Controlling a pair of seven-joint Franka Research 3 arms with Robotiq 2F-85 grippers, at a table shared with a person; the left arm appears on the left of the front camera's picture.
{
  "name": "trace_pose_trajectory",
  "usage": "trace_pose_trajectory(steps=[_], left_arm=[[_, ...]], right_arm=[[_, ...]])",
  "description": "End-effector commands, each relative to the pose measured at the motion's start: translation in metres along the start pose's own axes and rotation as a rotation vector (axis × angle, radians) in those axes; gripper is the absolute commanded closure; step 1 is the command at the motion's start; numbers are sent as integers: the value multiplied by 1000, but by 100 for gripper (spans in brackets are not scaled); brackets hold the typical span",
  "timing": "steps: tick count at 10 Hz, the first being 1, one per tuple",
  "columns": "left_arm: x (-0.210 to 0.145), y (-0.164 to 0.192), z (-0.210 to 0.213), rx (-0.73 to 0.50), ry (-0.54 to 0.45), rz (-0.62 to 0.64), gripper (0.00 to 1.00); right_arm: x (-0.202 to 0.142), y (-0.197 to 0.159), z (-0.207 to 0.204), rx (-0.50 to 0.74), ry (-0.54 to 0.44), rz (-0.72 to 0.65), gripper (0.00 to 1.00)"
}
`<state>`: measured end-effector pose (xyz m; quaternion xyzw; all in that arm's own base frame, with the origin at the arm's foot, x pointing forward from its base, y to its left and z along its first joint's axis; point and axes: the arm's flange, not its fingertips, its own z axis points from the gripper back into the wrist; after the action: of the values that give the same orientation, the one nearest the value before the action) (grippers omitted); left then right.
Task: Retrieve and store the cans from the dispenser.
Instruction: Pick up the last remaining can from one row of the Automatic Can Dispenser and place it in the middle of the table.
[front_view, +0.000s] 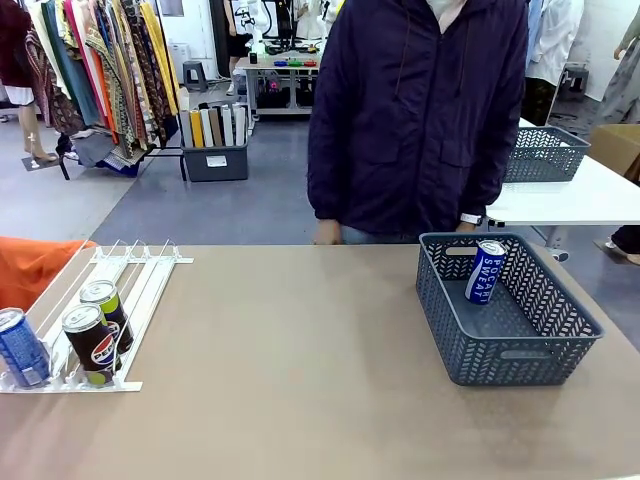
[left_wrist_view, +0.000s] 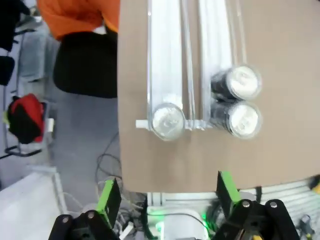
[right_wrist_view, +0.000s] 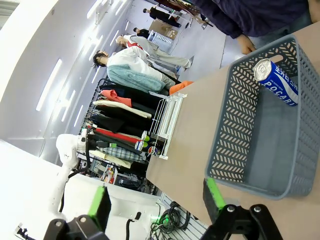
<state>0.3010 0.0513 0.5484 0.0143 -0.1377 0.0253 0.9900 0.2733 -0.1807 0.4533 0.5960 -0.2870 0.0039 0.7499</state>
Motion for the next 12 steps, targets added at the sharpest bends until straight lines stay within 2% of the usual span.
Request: trace_pose_trajectory(steps=[1,3,4,5,7,12], left_arm=[[-9,12,11,-86,10,-7,0],[-9,12,11,-86,10,-7,0],[1,1,0,-36,6,-8,0],[12,6,-26,-89,60,-69,0],[19,4,-62,-76,48,-24,0],[33,-2,-116,-58,188,-4,0]], right_arm=[[4,2,-1,21,-23,21,0],[4,2,-1,21,-23,21,0],[4,2,-1,21,-23,21,0],[4,2,-1,21,-23,21,0],[4,2,-1,21,-23,21,0],[4,2,-1,21,-23,21,0]])
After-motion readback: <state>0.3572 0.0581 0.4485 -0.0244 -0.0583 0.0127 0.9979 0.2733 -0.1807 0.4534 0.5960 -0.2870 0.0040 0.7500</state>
